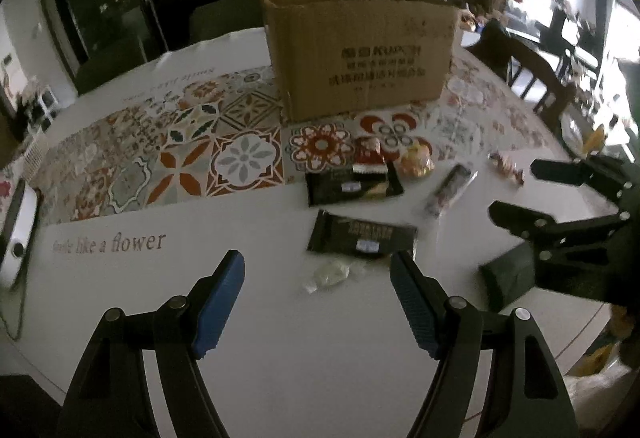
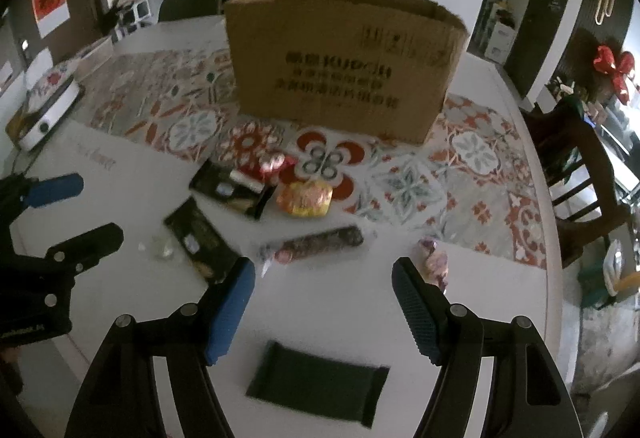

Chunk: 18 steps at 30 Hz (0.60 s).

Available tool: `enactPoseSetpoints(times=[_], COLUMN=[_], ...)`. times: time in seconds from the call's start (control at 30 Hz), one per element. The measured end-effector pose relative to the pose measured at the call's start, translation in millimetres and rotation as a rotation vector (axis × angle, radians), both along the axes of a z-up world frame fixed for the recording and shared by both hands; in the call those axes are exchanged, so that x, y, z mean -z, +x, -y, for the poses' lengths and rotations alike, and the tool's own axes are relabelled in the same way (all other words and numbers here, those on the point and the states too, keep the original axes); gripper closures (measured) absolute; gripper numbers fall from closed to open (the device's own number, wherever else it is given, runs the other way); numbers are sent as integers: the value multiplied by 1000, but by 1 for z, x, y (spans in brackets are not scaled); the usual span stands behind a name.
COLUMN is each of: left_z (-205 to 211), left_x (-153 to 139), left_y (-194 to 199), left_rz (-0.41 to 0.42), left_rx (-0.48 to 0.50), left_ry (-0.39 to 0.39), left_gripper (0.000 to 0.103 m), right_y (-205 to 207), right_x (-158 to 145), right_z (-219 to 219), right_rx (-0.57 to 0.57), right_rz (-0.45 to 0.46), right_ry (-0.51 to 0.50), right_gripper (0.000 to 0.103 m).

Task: Organize snacks
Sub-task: 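Move both tools back toward the snacks on the table, then grasp the clear candy with left tool while right tool grasps dark green pack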

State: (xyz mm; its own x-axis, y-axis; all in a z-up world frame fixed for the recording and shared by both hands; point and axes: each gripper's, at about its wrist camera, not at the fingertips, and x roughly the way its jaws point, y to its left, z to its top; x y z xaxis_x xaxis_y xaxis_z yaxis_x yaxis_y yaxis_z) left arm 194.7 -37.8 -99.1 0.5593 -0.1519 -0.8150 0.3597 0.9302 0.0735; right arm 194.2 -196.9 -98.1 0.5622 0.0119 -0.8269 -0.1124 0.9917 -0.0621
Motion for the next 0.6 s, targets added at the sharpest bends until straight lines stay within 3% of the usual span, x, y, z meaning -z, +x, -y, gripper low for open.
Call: enactPoseSetpoints(times=[0.33, 0.4, 0.53, 0.6], left_z=[1, 3, 7, 10], left_x=[22, 27, 33, 38], left_y=[-3, -1, 3, 6], left_rz=[-27, -22, -5, -11], left_rx=[33, 56, 107, 137], left_ry=[-6, 8, 23, 29], left_gripper=[29, 31, 33, 41], right_y=[-32, -35, -44, -46], right_x=[16, 23, 31, 34], right_z=[9, 11, 11, 11], right_rx=[154, 180, 235, 254], right_rz=[-15, -42, -50, -52], right_ry=[42, 72, 75, 71], right_gripper=[31, 19, 18, 18])
